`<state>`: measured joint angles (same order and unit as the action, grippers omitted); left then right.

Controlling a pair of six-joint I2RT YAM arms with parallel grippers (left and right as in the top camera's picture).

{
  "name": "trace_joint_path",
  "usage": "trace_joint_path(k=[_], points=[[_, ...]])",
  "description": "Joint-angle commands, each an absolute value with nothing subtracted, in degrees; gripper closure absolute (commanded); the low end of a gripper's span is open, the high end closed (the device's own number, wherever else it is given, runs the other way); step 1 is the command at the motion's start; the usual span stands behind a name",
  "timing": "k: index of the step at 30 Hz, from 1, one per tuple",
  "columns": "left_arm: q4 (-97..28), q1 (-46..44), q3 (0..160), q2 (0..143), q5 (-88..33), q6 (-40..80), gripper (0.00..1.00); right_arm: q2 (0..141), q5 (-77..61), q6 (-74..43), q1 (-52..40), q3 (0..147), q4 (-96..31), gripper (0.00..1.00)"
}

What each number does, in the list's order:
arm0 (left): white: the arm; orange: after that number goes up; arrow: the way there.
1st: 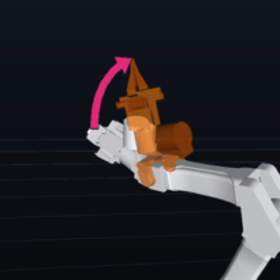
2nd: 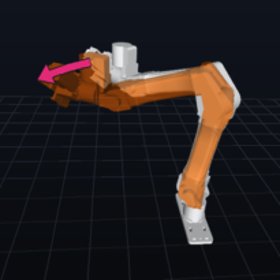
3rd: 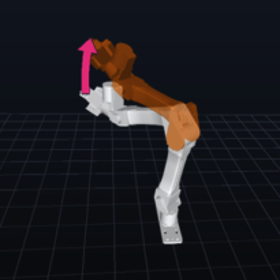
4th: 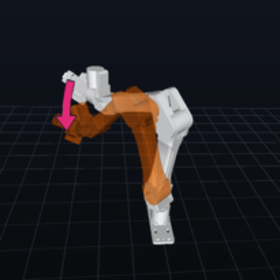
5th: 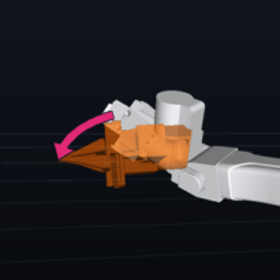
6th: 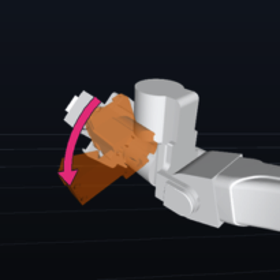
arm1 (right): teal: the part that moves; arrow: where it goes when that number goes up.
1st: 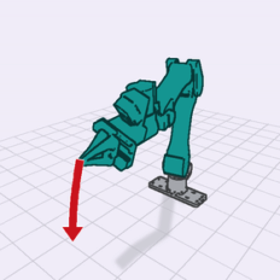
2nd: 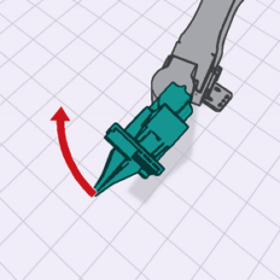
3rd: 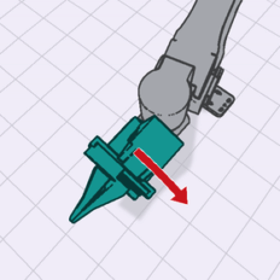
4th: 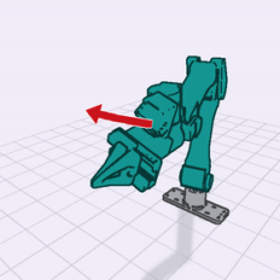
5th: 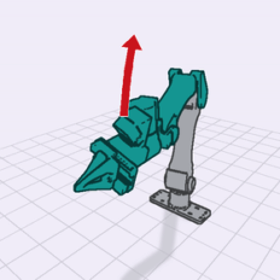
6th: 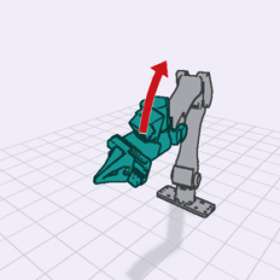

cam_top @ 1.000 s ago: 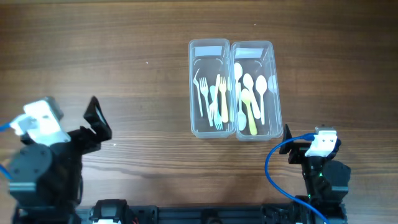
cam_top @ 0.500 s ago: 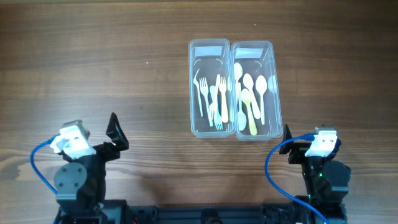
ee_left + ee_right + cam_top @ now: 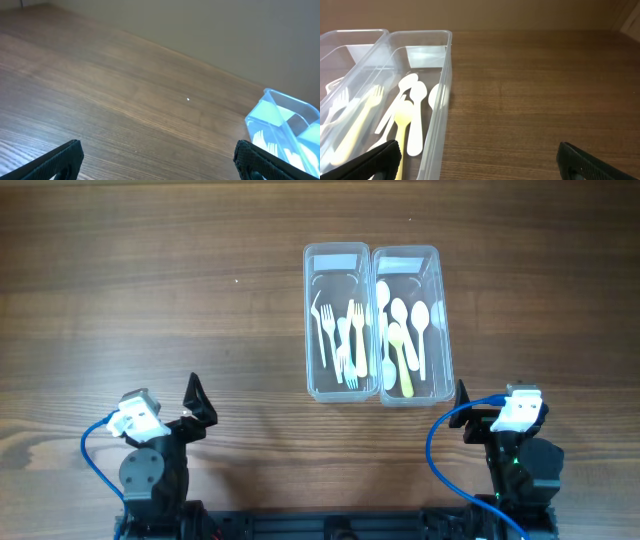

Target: Pack container

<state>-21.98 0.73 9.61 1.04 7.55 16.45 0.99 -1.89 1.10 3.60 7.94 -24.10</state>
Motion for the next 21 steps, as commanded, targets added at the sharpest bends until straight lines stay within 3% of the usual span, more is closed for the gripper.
trace_joint_path(k=[1,21], points=[[-21.43,1.26,8.23,0.16,6.90,17.19,0.00,0.21,-2.55,-0.03,3.84,7.90,-23.83,0.00],[-20.40,1.83,6.31,0.16,6.87,17.19,0.00,0.21,-2.55,-0.01,3.84,7.90,-23.83,0.00]])
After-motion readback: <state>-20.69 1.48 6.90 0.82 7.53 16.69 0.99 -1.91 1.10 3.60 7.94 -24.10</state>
